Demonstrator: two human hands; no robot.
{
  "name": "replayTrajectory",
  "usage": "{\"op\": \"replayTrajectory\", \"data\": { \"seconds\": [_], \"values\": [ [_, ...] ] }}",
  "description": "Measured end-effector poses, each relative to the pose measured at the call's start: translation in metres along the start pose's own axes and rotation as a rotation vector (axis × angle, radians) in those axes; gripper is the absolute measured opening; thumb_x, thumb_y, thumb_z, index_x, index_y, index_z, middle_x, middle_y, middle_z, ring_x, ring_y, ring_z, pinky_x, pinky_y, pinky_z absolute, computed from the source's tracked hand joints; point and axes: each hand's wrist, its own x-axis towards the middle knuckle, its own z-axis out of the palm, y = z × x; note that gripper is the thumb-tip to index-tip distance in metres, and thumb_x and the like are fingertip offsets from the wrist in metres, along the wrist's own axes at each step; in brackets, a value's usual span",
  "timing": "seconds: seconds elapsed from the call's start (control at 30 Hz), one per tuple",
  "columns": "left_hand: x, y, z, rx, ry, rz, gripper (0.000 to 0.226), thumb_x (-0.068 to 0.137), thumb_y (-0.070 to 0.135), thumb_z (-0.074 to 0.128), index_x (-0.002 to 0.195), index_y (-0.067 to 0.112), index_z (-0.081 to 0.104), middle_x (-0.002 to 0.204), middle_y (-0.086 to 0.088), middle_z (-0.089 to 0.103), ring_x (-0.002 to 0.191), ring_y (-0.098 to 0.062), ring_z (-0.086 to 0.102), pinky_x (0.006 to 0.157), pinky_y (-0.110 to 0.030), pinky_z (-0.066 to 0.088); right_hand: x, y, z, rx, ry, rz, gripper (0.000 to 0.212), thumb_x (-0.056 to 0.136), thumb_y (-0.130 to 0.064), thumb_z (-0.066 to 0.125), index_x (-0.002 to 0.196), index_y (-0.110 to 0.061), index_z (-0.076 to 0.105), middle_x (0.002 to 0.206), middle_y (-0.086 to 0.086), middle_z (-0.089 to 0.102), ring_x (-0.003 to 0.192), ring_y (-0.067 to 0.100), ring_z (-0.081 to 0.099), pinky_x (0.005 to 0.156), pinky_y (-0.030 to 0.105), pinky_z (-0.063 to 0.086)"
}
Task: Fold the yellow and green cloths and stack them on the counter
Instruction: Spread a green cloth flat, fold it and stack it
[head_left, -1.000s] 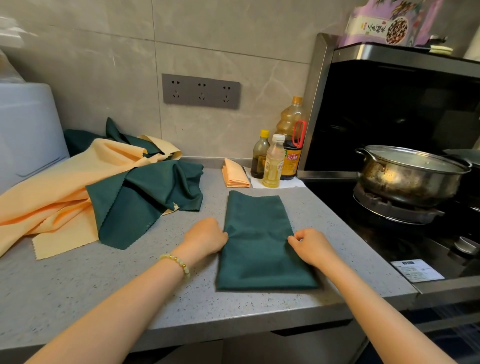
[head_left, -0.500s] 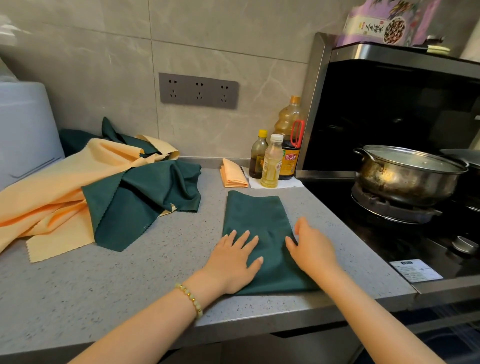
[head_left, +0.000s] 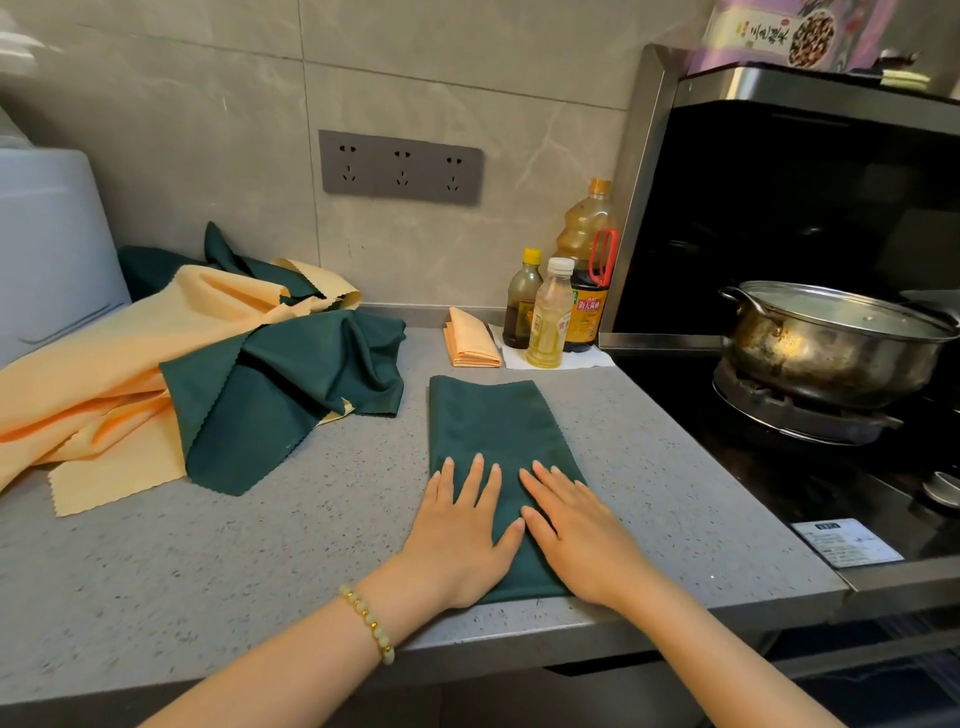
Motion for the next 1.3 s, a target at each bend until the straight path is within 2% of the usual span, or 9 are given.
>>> {"op": "replayTrajectory", "data": {
  "seconds": [0.2,0.37,0.57,0.7,0.8,0.93,1.07,1.2,1.3],
  "values": [
    [-0.009,-0.010,-0.007,-0.086,-0.075,0.098,0.086,0.082,0.079,0.026,0.150,0.040,-0.010,0.157,0.002,-0.021,0.142,-0.028,-0.027,0.118,-0.038,-0.013,-0.006,0.013,-0.003,-0.009,-0.010,0.063,0.058,0.102,-0.043,0.017,0.151,-0.022,-0.003,0.158,-0.009,-0.008,0.144,0.004,-0.008,0.117,0.024,-0.007],
    [-0.010,-0.022,-0.011,-0.039,-0.123,0.148,0.105,0.070,0.089,0.028,0.150,0.035,-0.014,0.156,0.004,-0.025,0.143,-0.022,-0.026,0.118,-0.037,-0.011,-0.007,0.025,-0.010,0.020,-0.050,-0.010,0.053,0.103,-0.038,0.018,0.151,-0.026,0.000,0.157,-0.014,-0.006,0.141,-0.003,-0.008,0.113,0.018,-0.009],
    [-0.019,-0.038,-0.018,-0.001,-0.128,0.226,0.110,0.070,0.088,0.029,0.151,0.028,-0.014,0.156,0.009,-0.023,0.143,-0.011,-0.024,0.118,-0.031,-0.012,-0.010,0.045,-0.020,0.006,0.024,-0.122,0.047,0.101,-0.038,0.031,0.147,-0.032,0.026,0.152,-0.021,0.020,0.137,-0.010,0.011,0.117,0.020,-0.004],
    [-0.028,-0.050,-0.029,0.002,-0.024,0.336,0.100,0.073,0.084,0.038,0.153,0.030,0.012,0.156,0.011,0.013,0.144,-0.008,0.006,0.117,-0.021,0.003,-0.019,0.055,-0.031,-0.032,0.095,-0.242,0.034,0.095,-0.041,0.046,0.128,-0.042,0.052,0.135,-0.024,0.048,0.125,-0.003,0.040,0.114,0.025,0.023],
    [-0.033,-0.050,-0.039,0.060,0.081,0.431,0.090,0.073,0.082,0.045,0.146,0.032,0.034,0.131,0.015,0.038,0.121,-0.004,0.035,0.103,-0.014,0.021,-0.028,0.049,-0.042,-0.078,0.040,-0.271,0.050,0.085,-0.063,0.037,0.129,-0.044,0.051,0.135,-0.026,0.047,0.124,-0.004,0.042,0.114,0.027,0.025],
    [-0.040,-0.045,-0.043,0.100,0.082,0.437,0.085,0.078,0.074,0.052,0.147,0.028,0.034,0.136,0.011,0.042,0.122,-0.009,0.042,0.104,-0.019,0.028,-0.039,0.043,-0.050,-0.124,-0.079,-0.267,0.079,0.072,-0.083,0.037,0.140,-0.042,0.035,0.146,-0.028,0.028,0.134,-0.007,0.027,0.119,0.025,0.006],
    [-0.043,-0.044,-0.041,0.154,0.036,0.426,0.077,0.083,0.056,0.045,0.151,0.026,0.024,0.152,0.003,0.032,0.135,-0.015,0.035,0.111,-0.025,0.027,-0.044,0.042,-0.045,-0.157,-0.064,-0.288,0.065,0.086,-0.060,0.046,0.144,-0.040,0.026,0.153,-0.019,0.023,0.139,0.001,0.024,0.118,0.022,0.004],
    [-0.046,-0.045,-0.038,0.226,0.062,0.420,0.071,0.084,0.044,0.017,0.151,0.021,0.022,0.153,-0.004,0.032,0.135,-0.022,0.036,0.111,-0.029,0.027,-0.043,0.047,-0.039,-0.107,0.014,-0.290,0.055,0.086,-0.042,0.053,0.139,-0.041,0.039,0.144,-0.023,0.038,0.131,-0.001,0.037,0.114,0.026,0.025],
    [-0.056,-0.052,-0.041,0.299,0.087,0.537,0.067,0.075,0.038,0.030,0.134,0.015,0.053,0.124,-0.006,0.062,0.106,-0.021,0.062,0.093,-0.028,0.050,-0.050,0.054,-0.043,0.009,0.107,-0.348,0.042,0.081,-0.061,0.053,0.118,-0.042,0.060,0.122,-0.030,0.057,0.109,-0.012,0.050,0.098,0.026,0.045]
  ]
}}
